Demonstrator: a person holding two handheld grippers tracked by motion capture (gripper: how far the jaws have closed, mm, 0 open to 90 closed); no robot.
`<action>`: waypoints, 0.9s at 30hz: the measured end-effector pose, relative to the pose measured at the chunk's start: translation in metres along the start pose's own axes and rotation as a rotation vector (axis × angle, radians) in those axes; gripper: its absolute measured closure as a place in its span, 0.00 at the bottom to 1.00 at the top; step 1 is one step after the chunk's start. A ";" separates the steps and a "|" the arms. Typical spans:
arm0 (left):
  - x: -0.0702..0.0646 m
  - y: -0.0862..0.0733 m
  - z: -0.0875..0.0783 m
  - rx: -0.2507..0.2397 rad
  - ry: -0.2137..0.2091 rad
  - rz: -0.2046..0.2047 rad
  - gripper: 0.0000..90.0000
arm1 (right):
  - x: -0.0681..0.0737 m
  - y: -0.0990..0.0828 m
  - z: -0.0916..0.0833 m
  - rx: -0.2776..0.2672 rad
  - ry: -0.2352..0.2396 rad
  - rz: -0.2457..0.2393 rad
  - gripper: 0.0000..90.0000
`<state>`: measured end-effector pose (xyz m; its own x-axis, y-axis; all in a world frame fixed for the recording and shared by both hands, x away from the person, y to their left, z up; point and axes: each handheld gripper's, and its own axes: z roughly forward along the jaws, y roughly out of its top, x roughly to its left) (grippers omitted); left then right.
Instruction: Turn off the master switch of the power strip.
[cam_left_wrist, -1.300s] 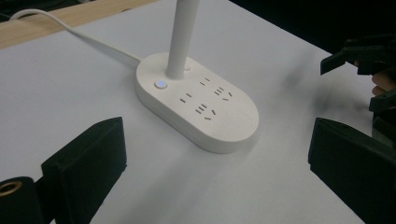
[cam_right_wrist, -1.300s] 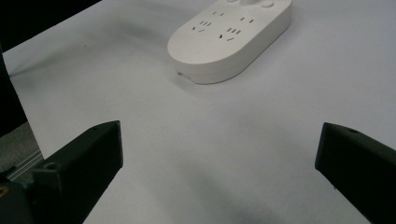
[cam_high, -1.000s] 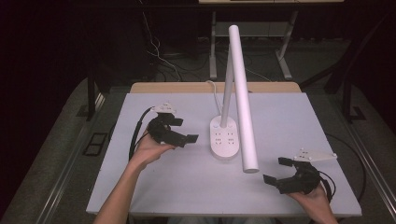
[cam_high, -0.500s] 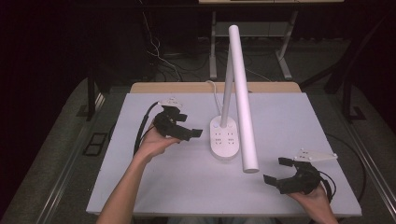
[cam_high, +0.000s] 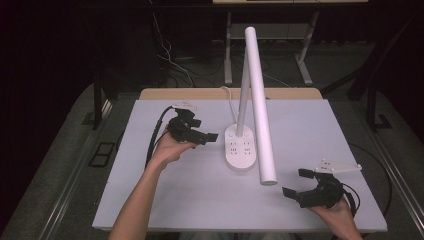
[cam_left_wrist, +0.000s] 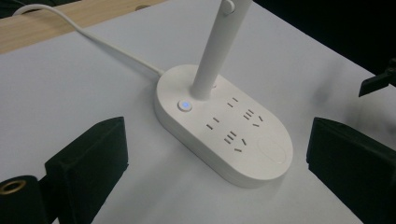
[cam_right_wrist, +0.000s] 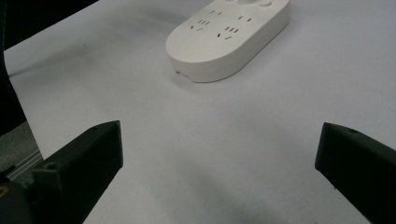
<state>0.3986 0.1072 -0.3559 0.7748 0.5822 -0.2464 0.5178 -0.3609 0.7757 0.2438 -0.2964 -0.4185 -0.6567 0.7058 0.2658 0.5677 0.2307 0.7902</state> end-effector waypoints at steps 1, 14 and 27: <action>0.000 0.000 0.001 -0.007 0.002 -0.013 0.05 | 0.000 0.000 0.000 0.000 0.000 0.000 0.00; 0.013 -0.001 0.013 -0.052 0.030 -0.079 0.06 | -0.001 0.000 0.000 0.001 -0.001 -0.001 0.00; 0.020 -0.003 0.028 -0.077 0.037 -0.129 0.08 | -0.001 -0.001 0.000 0.006 -0.006 0.004 0.00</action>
<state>0.4227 0.1000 -0.3797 0.6887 0.6473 -0.3266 0.5819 -0.2247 0.7816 0.2441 -0.2970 -0.4194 -0.6513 0.7109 0.2654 0.5735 0.2321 0.7856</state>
